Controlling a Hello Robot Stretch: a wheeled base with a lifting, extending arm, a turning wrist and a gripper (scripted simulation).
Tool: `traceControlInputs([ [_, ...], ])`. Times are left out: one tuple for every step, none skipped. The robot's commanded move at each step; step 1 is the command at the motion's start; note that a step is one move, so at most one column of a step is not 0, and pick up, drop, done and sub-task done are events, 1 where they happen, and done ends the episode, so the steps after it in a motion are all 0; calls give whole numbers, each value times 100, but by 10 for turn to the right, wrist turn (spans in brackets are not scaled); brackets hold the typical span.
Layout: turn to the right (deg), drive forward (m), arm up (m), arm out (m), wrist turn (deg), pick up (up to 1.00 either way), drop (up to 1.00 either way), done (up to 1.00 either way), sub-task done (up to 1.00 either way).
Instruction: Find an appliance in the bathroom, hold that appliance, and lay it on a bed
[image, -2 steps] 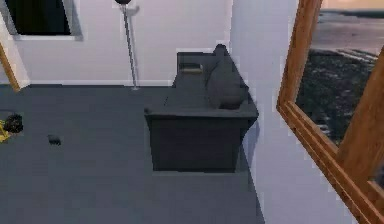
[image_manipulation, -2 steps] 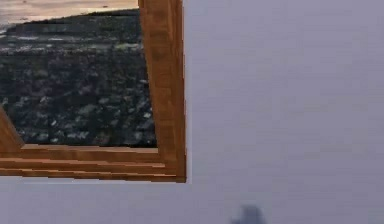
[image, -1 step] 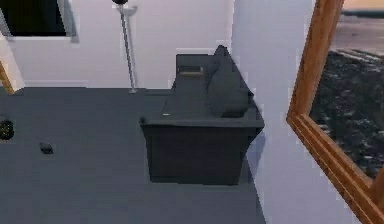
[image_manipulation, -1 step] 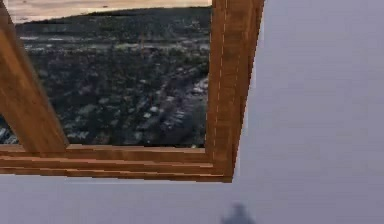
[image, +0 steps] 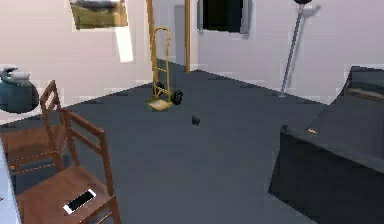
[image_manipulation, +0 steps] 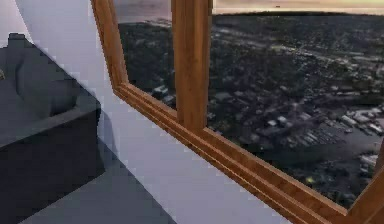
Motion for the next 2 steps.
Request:
traceControlInputs([
  [0, 100, 0, 0, 0, 0, 0, 0, 0],
  [0, 45, 0, 0, 0, 0, 0, 0, 0],
])
